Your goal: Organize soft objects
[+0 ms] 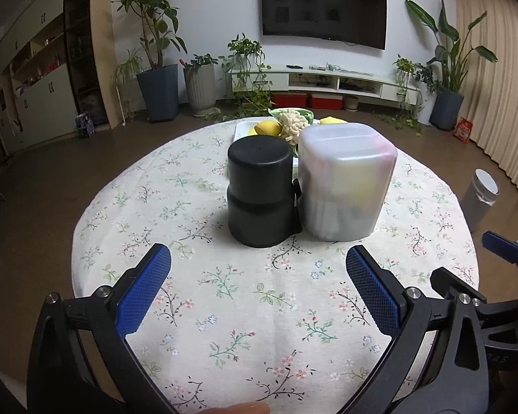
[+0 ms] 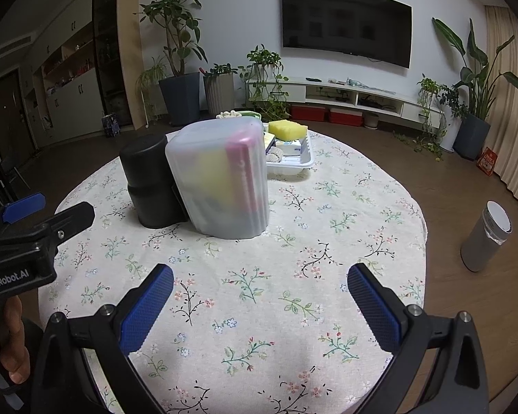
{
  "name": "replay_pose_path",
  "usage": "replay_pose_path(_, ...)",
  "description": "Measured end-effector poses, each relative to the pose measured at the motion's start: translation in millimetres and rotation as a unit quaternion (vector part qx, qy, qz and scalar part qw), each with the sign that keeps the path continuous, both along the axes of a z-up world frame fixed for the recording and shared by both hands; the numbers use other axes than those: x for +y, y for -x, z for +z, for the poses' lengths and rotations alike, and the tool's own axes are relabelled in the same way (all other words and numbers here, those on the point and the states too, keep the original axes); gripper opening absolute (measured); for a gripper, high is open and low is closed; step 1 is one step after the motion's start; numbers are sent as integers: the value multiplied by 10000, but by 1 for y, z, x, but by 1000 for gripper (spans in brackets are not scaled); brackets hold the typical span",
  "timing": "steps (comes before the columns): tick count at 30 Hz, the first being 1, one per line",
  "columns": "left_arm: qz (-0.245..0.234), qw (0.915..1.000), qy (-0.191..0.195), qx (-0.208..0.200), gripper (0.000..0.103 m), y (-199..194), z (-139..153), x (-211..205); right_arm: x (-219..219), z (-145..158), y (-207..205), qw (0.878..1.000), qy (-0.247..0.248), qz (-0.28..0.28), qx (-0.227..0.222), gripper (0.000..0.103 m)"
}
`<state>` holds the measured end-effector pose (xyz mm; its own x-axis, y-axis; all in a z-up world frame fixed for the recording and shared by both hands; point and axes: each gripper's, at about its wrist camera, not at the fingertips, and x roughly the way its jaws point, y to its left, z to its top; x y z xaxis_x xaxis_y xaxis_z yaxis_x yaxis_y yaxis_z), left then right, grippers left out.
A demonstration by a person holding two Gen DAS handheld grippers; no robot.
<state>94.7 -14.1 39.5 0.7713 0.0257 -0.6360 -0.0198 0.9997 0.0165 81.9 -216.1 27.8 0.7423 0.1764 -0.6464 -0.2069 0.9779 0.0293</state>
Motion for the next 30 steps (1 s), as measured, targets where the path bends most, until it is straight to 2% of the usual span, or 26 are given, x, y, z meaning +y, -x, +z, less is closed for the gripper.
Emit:
replay_pose_path(11, -85, 9999, 33, 114, 103, -3, -3, 0, 0, -3, -1, 10000, 11, -5, 17, 103)
replay_pose_path(30, -97, 9999, 87, -32, 103, -3, 0, -3, 3, -5, -3, 9999, 101, -55, 32, 103)
